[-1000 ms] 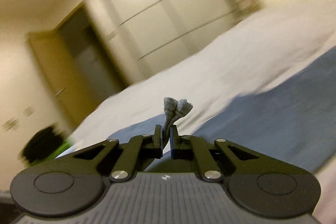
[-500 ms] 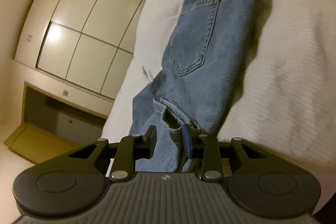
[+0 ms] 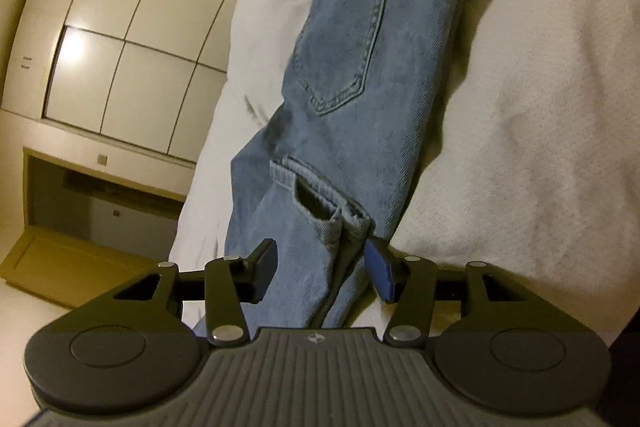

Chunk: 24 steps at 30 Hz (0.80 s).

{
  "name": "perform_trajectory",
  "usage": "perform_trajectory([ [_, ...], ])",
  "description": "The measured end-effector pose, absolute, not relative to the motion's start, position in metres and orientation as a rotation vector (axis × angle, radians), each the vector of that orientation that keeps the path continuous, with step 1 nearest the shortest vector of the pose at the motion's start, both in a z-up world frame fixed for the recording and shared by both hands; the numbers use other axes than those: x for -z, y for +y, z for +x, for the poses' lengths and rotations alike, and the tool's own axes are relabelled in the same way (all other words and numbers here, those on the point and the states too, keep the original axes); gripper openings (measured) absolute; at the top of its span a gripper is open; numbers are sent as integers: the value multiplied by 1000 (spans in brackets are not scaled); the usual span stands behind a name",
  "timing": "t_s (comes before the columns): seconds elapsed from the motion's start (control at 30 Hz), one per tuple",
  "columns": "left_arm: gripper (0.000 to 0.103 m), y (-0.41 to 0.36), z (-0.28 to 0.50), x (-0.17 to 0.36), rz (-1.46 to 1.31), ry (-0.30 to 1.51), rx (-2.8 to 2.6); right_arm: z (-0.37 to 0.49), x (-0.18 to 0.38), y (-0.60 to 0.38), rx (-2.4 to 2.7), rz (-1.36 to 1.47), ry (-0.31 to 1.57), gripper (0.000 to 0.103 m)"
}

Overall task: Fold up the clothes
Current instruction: 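Carry the hem over to the waistband with the right gripper and release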

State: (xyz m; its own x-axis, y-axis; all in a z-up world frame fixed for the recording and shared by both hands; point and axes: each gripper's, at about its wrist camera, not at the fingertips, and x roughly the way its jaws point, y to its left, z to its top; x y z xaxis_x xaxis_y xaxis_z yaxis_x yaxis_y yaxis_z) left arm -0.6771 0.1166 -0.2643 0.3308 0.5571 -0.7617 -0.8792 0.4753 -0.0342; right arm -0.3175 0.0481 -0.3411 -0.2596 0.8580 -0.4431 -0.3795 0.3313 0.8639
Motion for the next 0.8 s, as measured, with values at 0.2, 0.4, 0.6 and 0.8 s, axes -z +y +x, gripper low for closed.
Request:
perform_trajectory([
  [0.2, 55, 119, -679, 267, -496, 757, -978, -323, 347, 57, -1231, 430, 1348, 43],
  [0.4, 56, 121, -679, 270, -498, 756, -971, -338, 332, 61, -1295, 410, 1253, 41],
  [0.6, 57, 122, -678, 270, -497, 762, -975, -342, 345, 65, -1277, 391, 1283, 41],
  [0.8, 57, 122, -676, 270, -494, 768, -981, -348, 343, 82, -1301, 265, 1205, 15],
])
